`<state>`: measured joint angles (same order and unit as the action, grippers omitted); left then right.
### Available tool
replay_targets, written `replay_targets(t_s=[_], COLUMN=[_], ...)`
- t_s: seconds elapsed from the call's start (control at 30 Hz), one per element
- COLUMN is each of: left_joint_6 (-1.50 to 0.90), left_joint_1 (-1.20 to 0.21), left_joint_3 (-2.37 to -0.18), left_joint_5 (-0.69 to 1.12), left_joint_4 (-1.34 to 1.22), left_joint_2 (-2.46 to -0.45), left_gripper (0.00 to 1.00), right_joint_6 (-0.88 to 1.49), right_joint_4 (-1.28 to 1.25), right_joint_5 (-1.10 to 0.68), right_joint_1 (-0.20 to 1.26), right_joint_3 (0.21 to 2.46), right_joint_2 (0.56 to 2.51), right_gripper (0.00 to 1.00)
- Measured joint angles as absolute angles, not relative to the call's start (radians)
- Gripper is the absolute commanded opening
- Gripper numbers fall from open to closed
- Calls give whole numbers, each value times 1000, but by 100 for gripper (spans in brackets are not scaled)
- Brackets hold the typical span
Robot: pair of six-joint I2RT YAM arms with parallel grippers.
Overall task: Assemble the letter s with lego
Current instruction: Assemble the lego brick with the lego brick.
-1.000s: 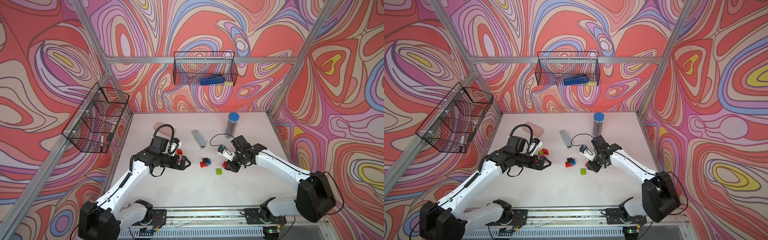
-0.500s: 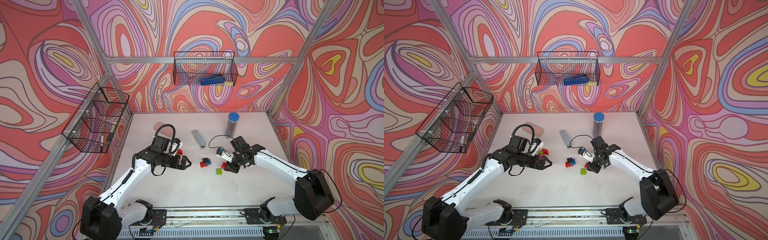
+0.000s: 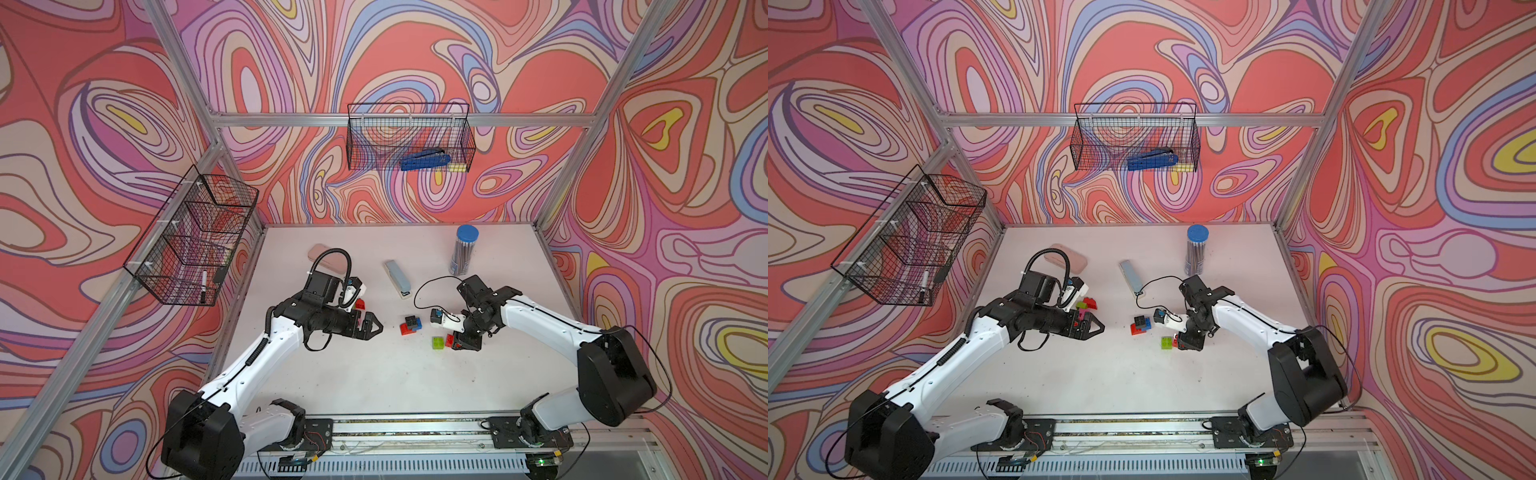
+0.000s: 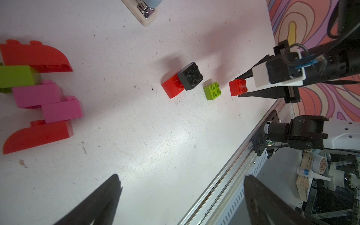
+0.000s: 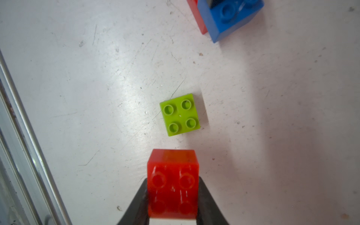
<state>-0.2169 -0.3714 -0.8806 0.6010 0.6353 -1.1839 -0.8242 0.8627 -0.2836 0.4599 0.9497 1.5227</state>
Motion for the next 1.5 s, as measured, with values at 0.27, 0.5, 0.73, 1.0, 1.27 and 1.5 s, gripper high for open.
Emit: replay_targets(t_s=[0.27, 0.5, 0.73, 1.0, 1.27, 1.5], left_joint_6=[-210, -209, -204, -202, -201, -201], left_joint_1=[-371, -371, -371, -371, -371, -371], left_joint_3=[-881, -881, -881, -881, -881, -881], left_joint_5=[601, 601, 600, 598, 599, 599], left_joint_4=[635, 635, 635, 635, 635, 635], left_joint_2=[-1186, -1187, -1187, -1187, -1201, -1201], left_gripper=[100, 100, 100, 100, 100, 100], right_joint_6=[-885, -925, -957, -986, -1007, -1037], right_joint_4=[884, 876, 865, 860, 842, 831], right_joint_5=[-280, -268, -254, -254, -248, -247], right_joint_1=[481, 490, 492, 492, 492, 492], right_joint_3=[989, 990, 1016, 1018, 1010, 1014], right_joint_2=[1587, 1598, 1638, 1640, 1611, 1615], right_gripper=[14, 14, 14, 13, 12, 10])
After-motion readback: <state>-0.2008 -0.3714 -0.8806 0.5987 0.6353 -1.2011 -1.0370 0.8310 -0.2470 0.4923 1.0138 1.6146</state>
